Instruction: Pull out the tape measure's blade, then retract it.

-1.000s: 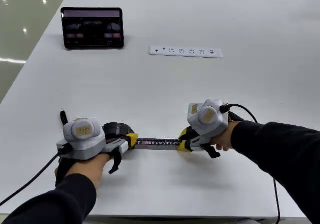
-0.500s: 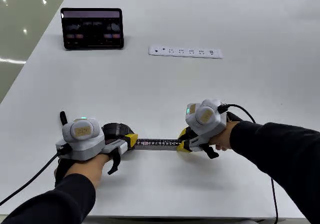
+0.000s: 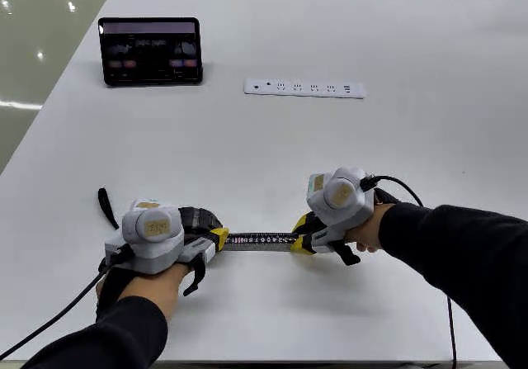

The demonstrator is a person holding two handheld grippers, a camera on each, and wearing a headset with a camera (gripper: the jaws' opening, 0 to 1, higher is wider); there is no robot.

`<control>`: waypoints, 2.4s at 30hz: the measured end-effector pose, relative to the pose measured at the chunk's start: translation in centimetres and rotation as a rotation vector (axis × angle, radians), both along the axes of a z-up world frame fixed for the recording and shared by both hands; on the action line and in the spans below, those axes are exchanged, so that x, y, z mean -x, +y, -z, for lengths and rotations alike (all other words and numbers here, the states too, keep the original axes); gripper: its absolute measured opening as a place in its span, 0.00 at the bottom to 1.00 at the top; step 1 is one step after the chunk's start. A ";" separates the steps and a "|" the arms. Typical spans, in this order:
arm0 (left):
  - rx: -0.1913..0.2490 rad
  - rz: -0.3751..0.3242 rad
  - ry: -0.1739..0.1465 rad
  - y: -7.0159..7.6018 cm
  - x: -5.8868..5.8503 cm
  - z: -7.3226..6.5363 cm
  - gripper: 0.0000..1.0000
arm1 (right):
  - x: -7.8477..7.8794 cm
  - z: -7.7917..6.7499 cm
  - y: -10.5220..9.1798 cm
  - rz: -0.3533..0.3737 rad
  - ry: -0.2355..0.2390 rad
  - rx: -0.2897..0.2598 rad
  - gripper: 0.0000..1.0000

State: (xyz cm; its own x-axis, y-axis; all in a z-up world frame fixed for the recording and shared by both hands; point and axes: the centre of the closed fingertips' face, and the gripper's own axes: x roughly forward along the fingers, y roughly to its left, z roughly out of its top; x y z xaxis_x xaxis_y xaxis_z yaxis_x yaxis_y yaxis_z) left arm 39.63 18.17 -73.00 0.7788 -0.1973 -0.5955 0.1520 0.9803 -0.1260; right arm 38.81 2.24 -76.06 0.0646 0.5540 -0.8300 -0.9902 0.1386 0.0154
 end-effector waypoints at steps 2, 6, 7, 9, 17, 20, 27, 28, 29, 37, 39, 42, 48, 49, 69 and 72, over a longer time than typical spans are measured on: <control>0.010 -0.002 0.003 0.1 -0.1 0.0 0.58 | 0.0 0.0 0.0 0.000 0.000 0.002 0.11; 0.049 -0.009 0.005 0.2 -0.1 0.0 0.57 | 0.0 0.0 0.0 -0.002 -0.003 0.005 0.11; 0.053 -0.009 0.003 0.2 0.0 -0.1 0.57 | 0.0 0.0 0.1 -0.002 -0.003 0.005 0.11; 0.057 -0.009 0.004 0.2 0.0 -0.1 0.57 | 0.1 0.0 0.2 0.008 0.006 -0.003 0.11; 0.063 -0.012 0.002 0.2 0.0 -0.1 0.57 | 0.1 0.0 0.7 -0.011 -0.012 -0.004 0.11; 0.066 -0.015 0.002 0.2 0.0 -0.2 0.57 | 0.0 0.0 0.8 -0.006 -0.013 -0.008 0.11; 0.060 -0.010 0.004 0.1 0.0 -0.2 0.57 | 0.0 0.1 1.5 -0.022 -0.018 -0.014 0.11; 0.060 -0.009 0.003 0.1 0.0 -0.2 0.57 | 0.0 0.1 1.6 -0.024 -0.017 -0.014 0.11; 0.060 -0.009 0.002 0.1 0.0 -0.2 0.57 | 0.0 0.1 1.6 -0.027 -0.015 -0.013 0.11; 0.063 -0.009 0.004 0.1 0.1 -0.2 0.57 | 0.1 0.1 2.4 -0.039 -0.008 -0.019 0.11; 0.064 -0.009 0.005 0.1 0.0 -0.2 0.57 | 0.0 0.0 2.6 -0.038 -0.007 -0.022 0.11; 0.068 -0.011 0.007 0.1 0.0 -0.2 0.57 | 0.0 0.0 2.8 -0.033 -0.006 -0.027 0.11; 0.069 -0.013 0.007 0.1 0.0 -0.2 0.57 | 0.1 -0.2 3.2 -0.030 -0.005 -0.037 0.11; 0.068 -0.012 0.007 0.1 0.0 -0.2 0.57 | 0.1 -0.2 3.2 -0.030 -0.005 -0.038 0.11; 0.079 -0.017 0.009 0.1 -0.1 -0.2 0.57 | 0.0 0.1 4.4 -0.032 0.003 -0.046 0.11; 0.080 -0.017 0.008 0.1 -0.1 -0.2 0.57 | 0.0 0.0 4.6 -0.035 0.003 -0.047 0.11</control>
